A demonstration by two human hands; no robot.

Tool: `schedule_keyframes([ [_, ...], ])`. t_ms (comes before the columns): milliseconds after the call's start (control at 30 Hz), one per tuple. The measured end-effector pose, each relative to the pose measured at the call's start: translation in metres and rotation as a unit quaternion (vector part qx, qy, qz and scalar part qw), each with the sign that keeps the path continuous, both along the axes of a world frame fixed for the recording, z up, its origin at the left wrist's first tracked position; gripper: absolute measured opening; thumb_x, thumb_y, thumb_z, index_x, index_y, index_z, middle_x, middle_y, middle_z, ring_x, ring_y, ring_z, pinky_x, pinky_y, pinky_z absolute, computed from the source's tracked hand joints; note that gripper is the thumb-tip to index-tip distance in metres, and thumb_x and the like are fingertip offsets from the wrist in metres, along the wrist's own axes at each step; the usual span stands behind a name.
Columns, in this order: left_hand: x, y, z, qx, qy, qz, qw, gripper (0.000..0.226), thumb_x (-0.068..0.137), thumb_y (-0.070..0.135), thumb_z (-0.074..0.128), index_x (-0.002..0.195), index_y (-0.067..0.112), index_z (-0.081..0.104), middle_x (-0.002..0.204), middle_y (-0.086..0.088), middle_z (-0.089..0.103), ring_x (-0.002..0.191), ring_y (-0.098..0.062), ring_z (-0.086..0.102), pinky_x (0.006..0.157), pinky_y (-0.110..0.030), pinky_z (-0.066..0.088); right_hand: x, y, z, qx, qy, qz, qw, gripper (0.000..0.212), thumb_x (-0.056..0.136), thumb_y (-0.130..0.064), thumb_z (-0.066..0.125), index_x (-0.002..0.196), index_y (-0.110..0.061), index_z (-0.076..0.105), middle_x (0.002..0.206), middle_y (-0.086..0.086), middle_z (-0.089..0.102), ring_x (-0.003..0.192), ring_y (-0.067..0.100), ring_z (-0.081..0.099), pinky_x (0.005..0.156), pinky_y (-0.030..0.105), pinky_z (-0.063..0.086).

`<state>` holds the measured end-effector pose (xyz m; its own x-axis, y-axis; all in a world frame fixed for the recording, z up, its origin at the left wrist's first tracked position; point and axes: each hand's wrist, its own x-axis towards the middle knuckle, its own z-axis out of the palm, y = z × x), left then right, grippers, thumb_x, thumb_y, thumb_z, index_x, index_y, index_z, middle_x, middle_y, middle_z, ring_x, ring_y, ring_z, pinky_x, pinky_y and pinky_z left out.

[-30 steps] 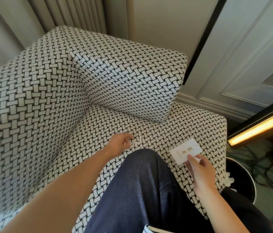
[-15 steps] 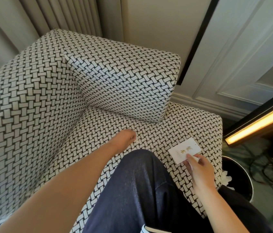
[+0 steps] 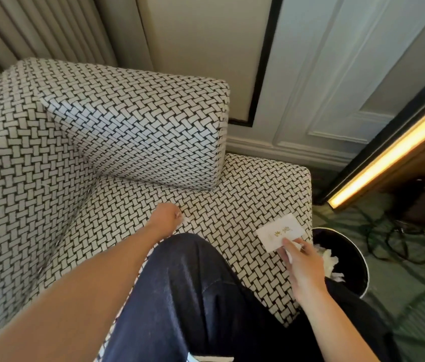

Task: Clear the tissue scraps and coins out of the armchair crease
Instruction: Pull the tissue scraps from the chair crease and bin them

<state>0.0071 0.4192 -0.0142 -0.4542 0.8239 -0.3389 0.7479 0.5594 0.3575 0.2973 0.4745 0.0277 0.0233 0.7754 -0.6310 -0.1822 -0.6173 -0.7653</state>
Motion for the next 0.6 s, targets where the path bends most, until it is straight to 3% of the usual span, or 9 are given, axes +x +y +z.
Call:
schedule_keyframes([
  [167, 0.037, 0.035, 0.030, 0.028, -0.088, -0.010, 0.996, 0.015, 0.088, 0.020, 0.063, 0.077, 0.010, 0.068, 0.073, -0.006, 0.069, 0.055, -0.007, 0.052, 0.059, -0.017, 0.044, 0.041, 0.019, -0.001, 0.011, -0.005, -0.025, 1.000, 0.003, 0.091, -0.003, 0.056, 0.090, -0.004, 0.059, 0.100, 0.005, 0.065, 0.095, 0.014, 0.063, 0.089, 0.029, 0.049],
  [233, 0.074, 0.055, 0.043, 0.034, -0.157, -0.022, 0.987, 0.013, 0.086, 0.019, 0.065, 0.075, 0.013, 0.067, 0.073, -0.003, 0.069, 0.060, -0.007, 0.058, 0.063, -0.015, 0.046, 0.064, 0.027, -0.004, 0.012, -0.019, -0.048, 0.999, 0.006, 0.091, -0.003, 0.057, 0.096, -0.001, 0.058, 0.102, 0.007, 0.064, 0.096, 0.016, 0.063, 0.090, 0.031, 0.049],
  [333, 0.138, 0.086, 0.049, 0.029, -0.244, -0.026, 0.969, 0.010, 0.087, 0.016, 0.065, 0.076, 0.017, 0.063, 0.078, 0.002, 0.066, 0.072, -0.008, 0.061, 0.068, -0.016, 0.048, 0.100, 0.039, -0.010, 0.014, -0.047, -0.077, 0.996, 0.005, 0.089, -0.003, 0.060, 0.085, -0.006, 0.059, 0.099, 0.008, 0.065, 0.090, 0.017, 0.063, 0.088, 0.029, 0.051],
  [400, 0.182, 0.104, 0.045, 0.022, -0.301, -0.003, 0.953, 0.002, 0.086, 0.014, 0.065, 0.086, 0.016, 0.064, 0.087, 0.000, 0.066, 0.082, -0.011, 0.063, 0.074, -0.020, 0.051, 0.124, 0.047, -0.014, 0.010, -0.056, -0.100, 0.993, 0.010, 0.089, -0.002, 0.061, 0.081, -0.008, 0.058, 0.096, 0.009, 0.064, 0.087, 0.016, 0.062, 0.078, 0.024, 0.053],
  [467, 0.221, 0.119, 0.039, 0.020, -0.343, 0.030, 0.939, 0.012, 0.086, 0.009, 0.065, 0.097, 0.010, 0.067, 0.096, -0.006, 0.067, 0.086, -0.013, 0.065, 0.078, -0.023, 0.055, 0.146, 0.053, -0.018, 0.008, -0.062, -0.119, 0.991, 0.011, 0.089, -0.001, 0.060, 0.080, -0.006, 0.056, 0.094, 0.009, 0.062, 0.090, 0.017, 0.060, 0.080, 0.024, 0.054],
  [533, 0.253, 0.128, 0.035, 0.025, -0.384, 0.069, 0.921, 0.017, 0.086, 0.003, 0.064, 0.103, 0.004, 0.068, 0.103, -0.010, 0.066, 0.088, -0.019, 0.066, 0.080, -0.028, 0.057, 0.164, 0.056, -0.025, -0.004, -0.063, -0.131, 0.989, 0.005, 0.090, 0.001, 0.058, 0.086, -0.002, 0.055, 0.099, 0.010, 0.061, 0.086, 0.014, 0.061, 0.085, 0.026, 0.053],
  [600, 0.279, 0.133, 0.032, 0.014, -0.403, 0.086, 0.911, 0.019, 0.087, 0.000, 0.061, 0.105, 0.002, 0.068, 0.100, -0.008, 0.063, 0.090, -0.020, 0.066, 0.081, -0.028, 0.057, 0.180, 0.060, -0.034, -0.019, -0.058, -0.141, 0.988, 0.008, 0.090, 0.002, 0.056, 0.097, -0.001, 0.054, 0.106, 0.014, 0.060, 0.082, 0.012, 0.061, 0.072, 0.018, 0.056],
])
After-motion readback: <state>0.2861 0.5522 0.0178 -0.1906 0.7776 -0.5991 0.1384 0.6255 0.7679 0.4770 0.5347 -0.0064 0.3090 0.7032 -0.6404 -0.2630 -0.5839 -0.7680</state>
